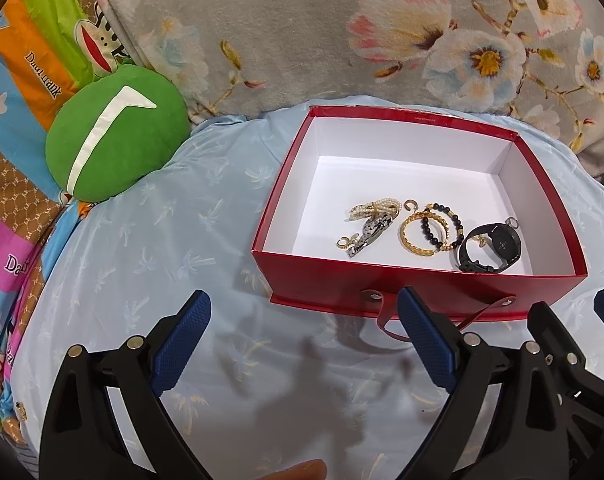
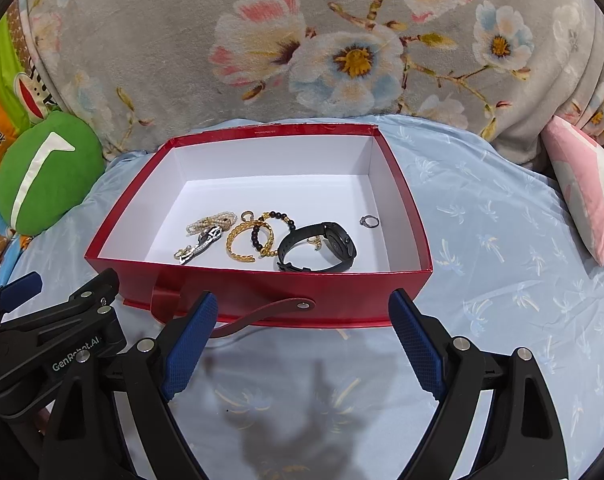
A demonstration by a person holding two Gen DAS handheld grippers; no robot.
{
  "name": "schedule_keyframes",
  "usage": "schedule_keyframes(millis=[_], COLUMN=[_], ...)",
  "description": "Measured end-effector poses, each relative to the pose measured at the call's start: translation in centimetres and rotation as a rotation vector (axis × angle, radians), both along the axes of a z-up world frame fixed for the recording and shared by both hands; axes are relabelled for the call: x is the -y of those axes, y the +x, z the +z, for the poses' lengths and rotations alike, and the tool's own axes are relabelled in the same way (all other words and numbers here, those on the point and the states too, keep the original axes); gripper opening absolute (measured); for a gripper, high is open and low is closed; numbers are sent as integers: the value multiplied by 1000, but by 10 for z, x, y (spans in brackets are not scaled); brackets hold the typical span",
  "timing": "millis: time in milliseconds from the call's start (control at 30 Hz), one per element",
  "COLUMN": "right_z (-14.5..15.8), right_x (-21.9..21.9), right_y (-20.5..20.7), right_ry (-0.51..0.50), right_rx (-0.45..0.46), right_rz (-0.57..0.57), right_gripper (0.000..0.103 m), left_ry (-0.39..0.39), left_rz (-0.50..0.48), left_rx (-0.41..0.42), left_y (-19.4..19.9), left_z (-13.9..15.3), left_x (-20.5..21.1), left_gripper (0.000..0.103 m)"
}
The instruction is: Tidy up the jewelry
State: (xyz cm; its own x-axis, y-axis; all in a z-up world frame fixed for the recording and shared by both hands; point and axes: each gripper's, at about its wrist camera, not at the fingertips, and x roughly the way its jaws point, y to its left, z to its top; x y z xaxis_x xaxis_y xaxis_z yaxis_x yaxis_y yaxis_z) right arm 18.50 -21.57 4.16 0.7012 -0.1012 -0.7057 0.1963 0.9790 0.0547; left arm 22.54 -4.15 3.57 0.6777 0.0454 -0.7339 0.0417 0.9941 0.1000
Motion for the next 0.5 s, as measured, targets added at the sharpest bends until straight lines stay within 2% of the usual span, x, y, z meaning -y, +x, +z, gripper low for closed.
schedule_keyframes(millis=[500], right_z=[1], right_x=[6], right_y=[-1], right_ry=[-4], right_rx=[6], right_rz=[-3], right_gripper=[86], left_ry=[3], left_rz=[0], left_rx=[4], left_y=[0], left_z=[1], left_x=[1], left_gripper=[92])
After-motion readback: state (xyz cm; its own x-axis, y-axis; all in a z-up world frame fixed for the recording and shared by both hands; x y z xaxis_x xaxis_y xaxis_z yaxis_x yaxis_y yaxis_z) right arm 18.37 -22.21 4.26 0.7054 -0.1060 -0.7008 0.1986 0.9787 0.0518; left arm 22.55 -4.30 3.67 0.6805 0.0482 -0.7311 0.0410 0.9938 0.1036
